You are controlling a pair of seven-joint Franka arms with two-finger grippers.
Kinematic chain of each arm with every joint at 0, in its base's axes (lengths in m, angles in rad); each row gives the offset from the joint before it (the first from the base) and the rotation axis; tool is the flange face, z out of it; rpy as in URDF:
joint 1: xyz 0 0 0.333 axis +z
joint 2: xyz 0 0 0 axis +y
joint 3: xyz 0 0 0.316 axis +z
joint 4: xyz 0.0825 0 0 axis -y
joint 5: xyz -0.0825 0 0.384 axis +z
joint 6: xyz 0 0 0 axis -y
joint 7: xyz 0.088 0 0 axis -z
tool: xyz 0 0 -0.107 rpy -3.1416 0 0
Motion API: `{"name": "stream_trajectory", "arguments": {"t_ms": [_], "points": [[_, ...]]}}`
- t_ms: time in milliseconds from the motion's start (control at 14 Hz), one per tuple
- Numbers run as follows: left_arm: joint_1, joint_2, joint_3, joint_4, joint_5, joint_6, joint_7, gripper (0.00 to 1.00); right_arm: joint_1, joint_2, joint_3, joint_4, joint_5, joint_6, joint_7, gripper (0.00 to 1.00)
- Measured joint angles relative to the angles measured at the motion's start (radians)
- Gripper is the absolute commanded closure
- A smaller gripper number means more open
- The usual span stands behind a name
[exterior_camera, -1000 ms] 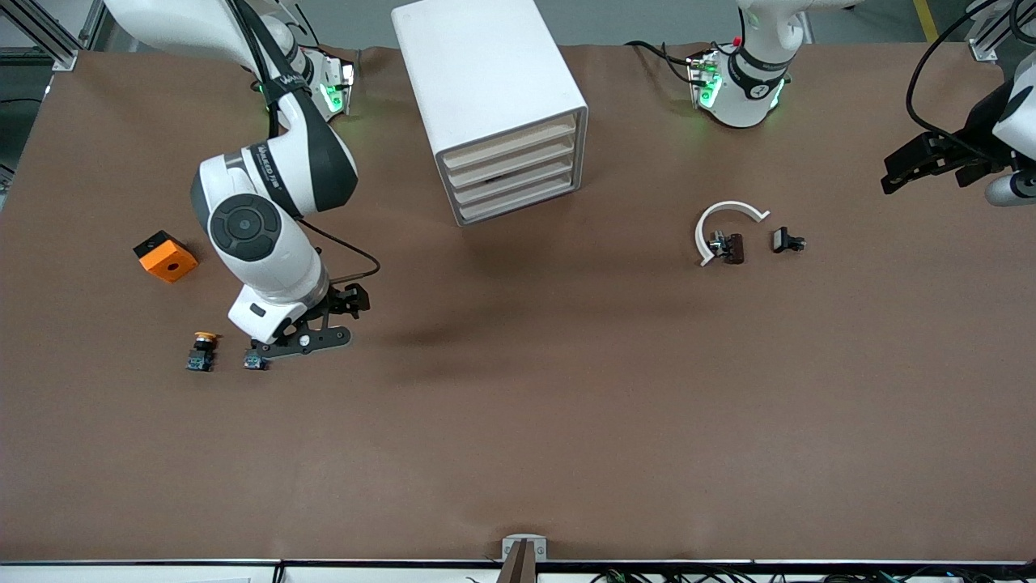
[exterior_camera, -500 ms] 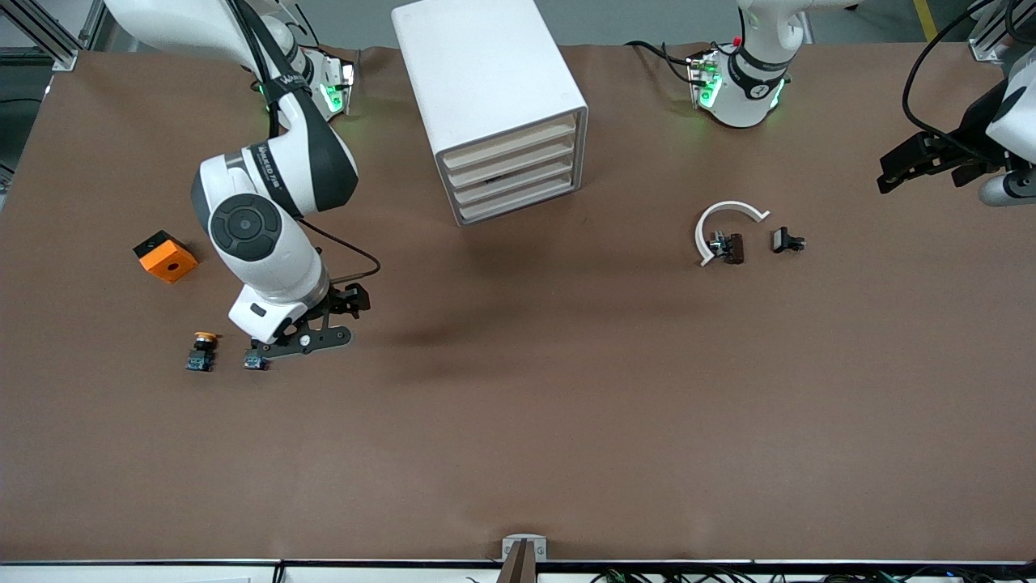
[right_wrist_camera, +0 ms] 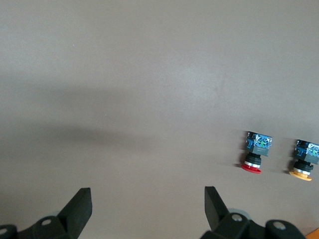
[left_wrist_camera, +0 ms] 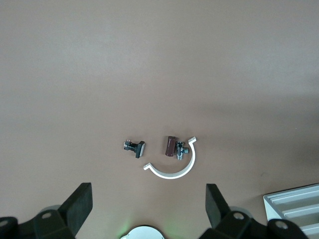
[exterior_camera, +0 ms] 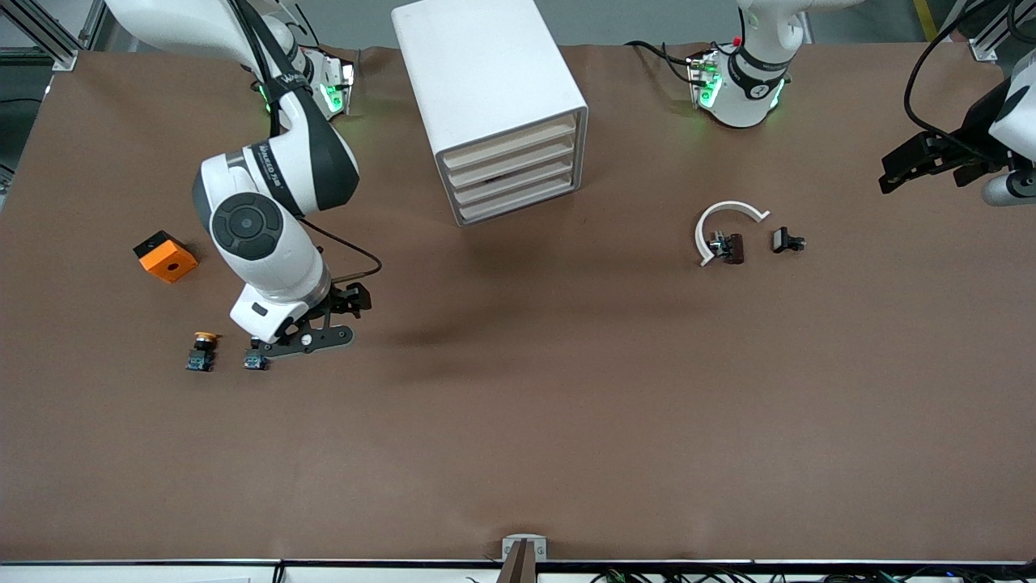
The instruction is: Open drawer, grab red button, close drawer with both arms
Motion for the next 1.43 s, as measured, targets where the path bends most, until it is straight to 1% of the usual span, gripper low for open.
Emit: {"name": "stream_trajectory", "arguments": {"t_ms": [286, 357, 500, 643, 786, 1000, 1143, 1429], "points": [[0.0, -0.002, 0.0, 0.0, 0.0, 0.0, 0.0, 0.0, 0.035, -0.001, 0.002, 0.034, 0.0, -0.019, 0.03, 0.0], [0.0, -0.002, 0.0, 0.0, 0.0, 0.0, 0.0, 0.0, 0.041, -0.003, 0.002, 0.054, 0.0, -0.042, 0.045, 0.0], [0.0, -0.003, 0.0, 0.001, 0.0, 0.0, 0.0, 0.0, 0.04, -0.012, -0.002, 0.128, 0.0, -0.147, 0.05, 0.0], [0.0, -0.003, 0.0, 0.0, 0.0, 0.0, 0.0, 0.0, 0.023, -0.042, -0.012, 0.2, 0.0, -0.239, -0.003, 0.0], [0.0, -0.002, 0.0, 0.0, 0.0, 0.001, 0.0, 0.0, -0.038, -0.097, -0.017, 0.229, 0.008, -0.272, -0.113, 0.0], [0.0, -0.002, 0.0, 0.0, 0.0, 0.001, 0.0, 0.0, -0.19, -0.173, -0.022, 0.23, 0.088, -0.321, -0.303, 0.0], [0.0, -0.002, 0.0, 0.0, 0.0, 0.002, 0.0, 0.0, -0.257, -0.204, -0.024, 0.23, 0.102, -0.363, -0.342, 0.0], [0.0, -0.002, 0.0, 0.0, 0.0, 0.002, 0.0, 0.0, -0.306, -0.237, -0.024, 0.233, 0.104, -0.444, -0.344, 0.0]]}}
